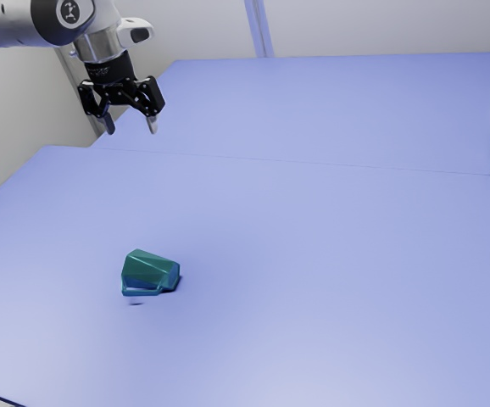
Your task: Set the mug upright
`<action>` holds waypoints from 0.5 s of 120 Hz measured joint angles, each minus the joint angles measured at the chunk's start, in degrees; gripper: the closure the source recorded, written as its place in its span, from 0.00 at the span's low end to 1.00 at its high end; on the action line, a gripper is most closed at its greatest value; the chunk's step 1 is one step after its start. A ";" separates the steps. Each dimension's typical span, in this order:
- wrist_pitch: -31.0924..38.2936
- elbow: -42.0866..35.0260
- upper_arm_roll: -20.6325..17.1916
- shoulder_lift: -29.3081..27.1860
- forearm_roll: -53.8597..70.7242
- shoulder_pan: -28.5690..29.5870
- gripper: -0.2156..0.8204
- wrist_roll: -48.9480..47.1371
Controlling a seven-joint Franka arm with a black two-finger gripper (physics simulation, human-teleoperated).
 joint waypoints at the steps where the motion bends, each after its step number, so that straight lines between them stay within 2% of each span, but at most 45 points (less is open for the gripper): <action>1: 0.00 0.00 0.00 -0.01 0.00 0.01 0.22 0.00; 40: 0.14 -1.87 0.42 -2.14 -0.30 -0.04 0.22 0.69; 60: 0.74 -4.58 2.94 -3.67 -2.46 -1.84 0.22 1.29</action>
